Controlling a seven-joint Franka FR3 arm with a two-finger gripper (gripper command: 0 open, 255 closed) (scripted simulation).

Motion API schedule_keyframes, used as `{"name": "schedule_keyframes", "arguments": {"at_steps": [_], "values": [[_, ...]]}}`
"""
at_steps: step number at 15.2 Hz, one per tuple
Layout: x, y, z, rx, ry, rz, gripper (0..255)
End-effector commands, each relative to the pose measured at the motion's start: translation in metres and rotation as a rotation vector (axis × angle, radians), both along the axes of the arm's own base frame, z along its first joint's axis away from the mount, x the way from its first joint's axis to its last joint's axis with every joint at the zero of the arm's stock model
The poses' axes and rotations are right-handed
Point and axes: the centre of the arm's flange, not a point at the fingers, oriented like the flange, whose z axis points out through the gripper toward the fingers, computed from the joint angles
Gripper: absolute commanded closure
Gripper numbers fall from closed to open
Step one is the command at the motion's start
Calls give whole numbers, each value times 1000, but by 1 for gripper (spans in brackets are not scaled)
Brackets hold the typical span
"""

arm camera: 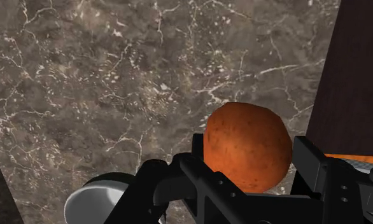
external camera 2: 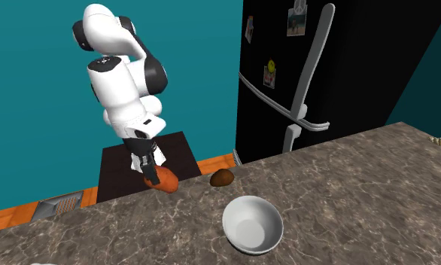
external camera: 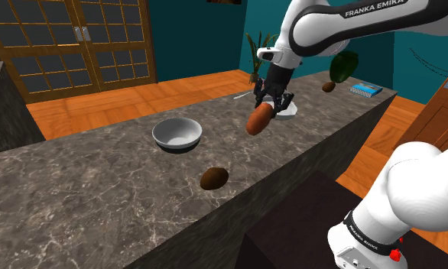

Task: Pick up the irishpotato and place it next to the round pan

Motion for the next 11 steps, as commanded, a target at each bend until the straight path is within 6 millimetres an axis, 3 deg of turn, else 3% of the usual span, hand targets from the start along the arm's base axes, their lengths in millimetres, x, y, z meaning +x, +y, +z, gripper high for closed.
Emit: {"name": "schedule_keyframes", "arguments": {"at_steps": [1, 11], "values": [[-4, -24, -2, 0, 0, 1, 255], [-28, -154, -1, 0, 0, 1, 255]]}}
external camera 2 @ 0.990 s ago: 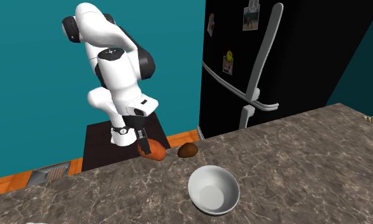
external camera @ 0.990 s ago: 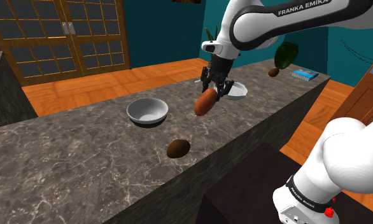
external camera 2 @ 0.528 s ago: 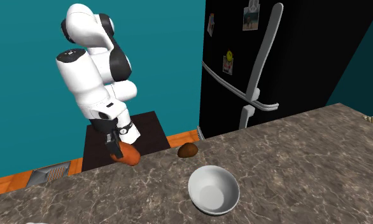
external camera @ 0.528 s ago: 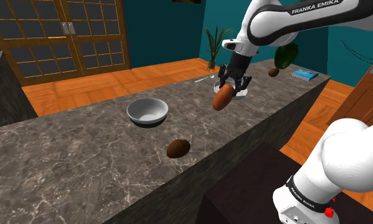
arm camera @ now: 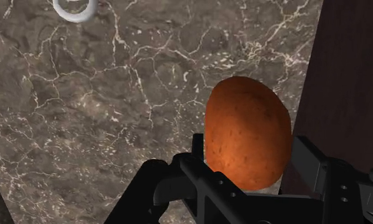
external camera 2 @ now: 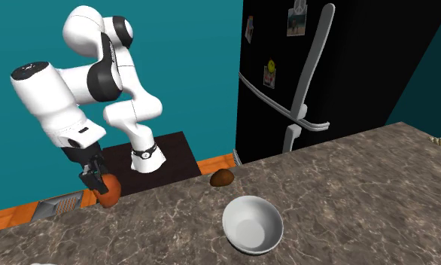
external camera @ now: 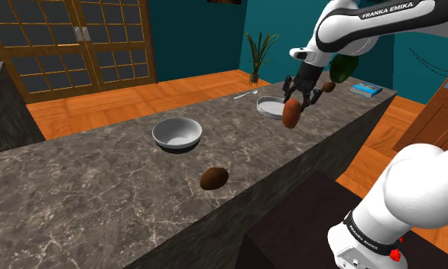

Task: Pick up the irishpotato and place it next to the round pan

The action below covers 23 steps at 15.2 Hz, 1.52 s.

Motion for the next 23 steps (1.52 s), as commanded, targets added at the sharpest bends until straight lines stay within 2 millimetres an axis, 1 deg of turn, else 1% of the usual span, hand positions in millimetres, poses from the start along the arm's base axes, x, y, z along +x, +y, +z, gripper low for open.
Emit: {"name": "schedule_keyframes", "arguments": {"at_steps": [1, 23], "values": [[-3, -25, 4, 0, 0, 2, 255], [-55, -311, 5, 0, 0, 2, 255]]}}
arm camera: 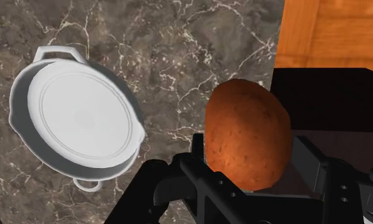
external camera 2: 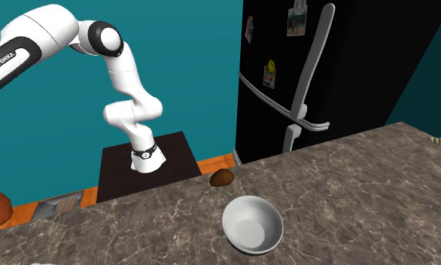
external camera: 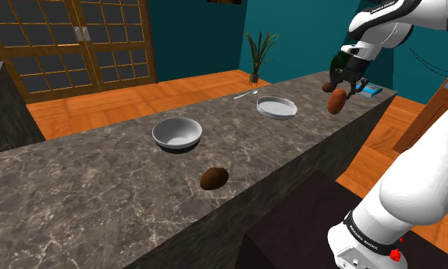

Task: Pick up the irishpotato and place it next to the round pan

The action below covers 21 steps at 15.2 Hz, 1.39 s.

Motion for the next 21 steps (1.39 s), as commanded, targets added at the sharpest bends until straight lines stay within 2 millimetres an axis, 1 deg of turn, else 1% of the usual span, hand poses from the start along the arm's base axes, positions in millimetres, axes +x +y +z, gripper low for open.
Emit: {"name": "schedule_keyframes", "arguments": {"at_steps": [1, 21], "values": [[-3, -23, 1, -1, -1, 4, 255], [-3, -23, -105, -1, -1, 4, 255]]}}
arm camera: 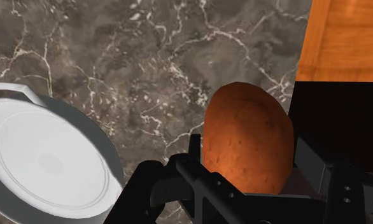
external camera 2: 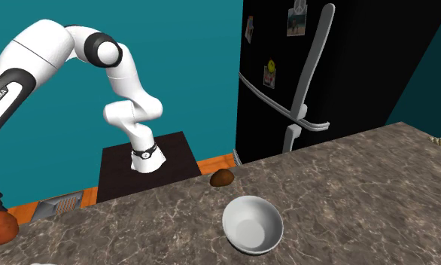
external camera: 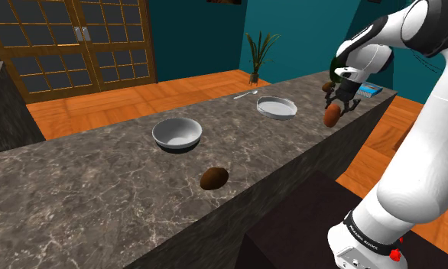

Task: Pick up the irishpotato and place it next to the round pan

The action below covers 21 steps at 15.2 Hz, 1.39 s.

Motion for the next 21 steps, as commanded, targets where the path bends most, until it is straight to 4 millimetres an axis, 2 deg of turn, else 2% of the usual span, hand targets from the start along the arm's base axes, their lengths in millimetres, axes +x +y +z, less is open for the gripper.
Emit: {"name": "schedule_keyframes", "arguments": {"at_steps": [1, 4, 12, 13, 18, 21], "values": [[0, 2, -14, 6, 8, 1, 255], [0, 2, -32, 6, 8, 1, 255], [0, 2, -32, 6, 8, 1, 255], [0, 2, -33, 6, 8, 1, 0], [0, 2, -32, 6, 8, 1, 0], [-2, -3, 7, 6, 8, 1, 0]]}}
